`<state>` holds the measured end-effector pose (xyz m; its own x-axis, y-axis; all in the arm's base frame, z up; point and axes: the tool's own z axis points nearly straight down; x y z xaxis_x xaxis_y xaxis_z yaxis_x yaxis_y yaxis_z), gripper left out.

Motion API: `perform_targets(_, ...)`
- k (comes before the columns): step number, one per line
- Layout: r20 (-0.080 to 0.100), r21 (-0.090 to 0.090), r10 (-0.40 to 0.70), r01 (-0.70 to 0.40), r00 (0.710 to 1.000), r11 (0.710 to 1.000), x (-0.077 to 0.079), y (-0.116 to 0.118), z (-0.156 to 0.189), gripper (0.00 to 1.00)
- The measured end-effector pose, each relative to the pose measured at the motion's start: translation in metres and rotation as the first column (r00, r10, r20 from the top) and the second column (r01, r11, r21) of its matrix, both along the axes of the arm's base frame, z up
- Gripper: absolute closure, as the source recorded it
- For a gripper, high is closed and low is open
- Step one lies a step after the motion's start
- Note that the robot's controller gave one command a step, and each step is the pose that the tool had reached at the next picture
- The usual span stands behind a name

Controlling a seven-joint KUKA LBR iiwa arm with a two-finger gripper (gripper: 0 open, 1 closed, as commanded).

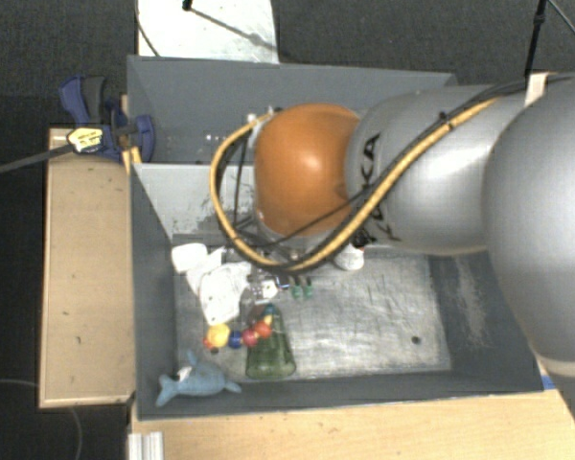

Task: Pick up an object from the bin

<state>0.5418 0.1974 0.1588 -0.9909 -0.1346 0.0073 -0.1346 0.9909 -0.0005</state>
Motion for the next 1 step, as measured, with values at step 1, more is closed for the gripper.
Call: perform_targets(1,0.007,0.001,-0.010,0.010,1.000,1.000,0.0241,0.0087,0.0482,1.00)
